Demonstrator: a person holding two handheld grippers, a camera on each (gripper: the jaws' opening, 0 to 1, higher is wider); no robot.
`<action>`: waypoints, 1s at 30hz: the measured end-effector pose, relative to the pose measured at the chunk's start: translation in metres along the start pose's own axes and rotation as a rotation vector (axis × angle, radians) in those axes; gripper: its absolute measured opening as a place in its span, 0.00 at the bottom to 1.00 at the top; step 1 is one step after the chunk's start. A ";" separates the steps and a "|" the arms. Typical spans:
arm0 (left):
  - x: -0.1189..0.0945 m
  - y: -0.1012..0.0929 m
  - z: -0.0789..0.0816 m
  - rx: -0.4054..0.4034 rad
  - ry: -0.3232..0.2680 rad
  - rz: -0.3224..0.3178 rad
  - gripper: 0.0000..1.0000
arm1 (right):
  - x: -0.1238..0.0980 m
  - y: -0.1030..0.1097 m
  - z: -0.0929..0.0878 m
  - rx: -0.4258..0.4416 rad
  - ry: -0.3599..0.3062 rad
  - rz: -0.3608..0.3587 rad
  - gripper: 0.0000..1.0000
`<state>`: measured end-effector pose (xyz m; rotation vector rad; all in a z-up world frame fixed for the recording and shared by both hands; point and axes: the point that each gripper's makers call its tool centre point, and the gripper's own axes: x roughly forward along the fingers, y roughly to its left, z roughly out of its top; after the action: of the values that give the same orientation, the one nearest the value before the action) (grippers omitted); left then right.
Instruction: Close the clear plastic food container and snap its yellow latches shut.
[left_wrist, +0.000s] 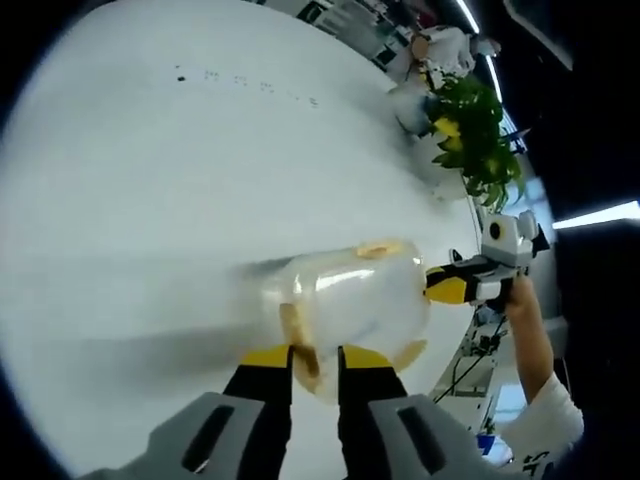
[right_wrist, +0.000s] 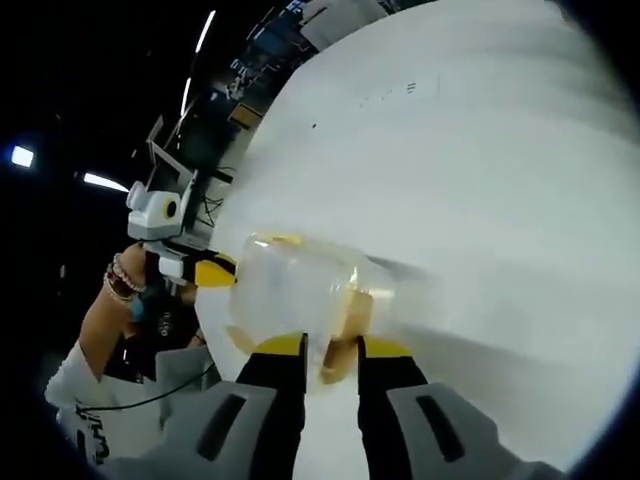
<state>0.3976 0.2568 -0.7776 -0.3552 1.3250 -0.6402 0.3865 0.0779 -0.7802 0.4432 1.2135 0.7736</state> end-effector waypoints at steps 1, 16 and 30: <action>-0.001 0.001 0.000 0.009 0.001 0.002 0.09 | 0.001 0.001 0.000 -0.004 0.002 -0.003 0.16; -0.011 -0.013 0.001 0.139 -0.105 0.063 0.11 | -0.001 0.015 0.006 -0.474 0.108 -0.269 0.22; 0.016 -0.059 0.004 0.303 -0.249 0.012 0.00 | 0.044 0.063 0.040 -0.580 0.048 -0.199 0.00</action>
<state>0.3899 0.2005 -0.7543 -0.1726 0.9750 -0.7489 0.4125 0.1564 -0.7537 -0.1707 1.0003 0.9210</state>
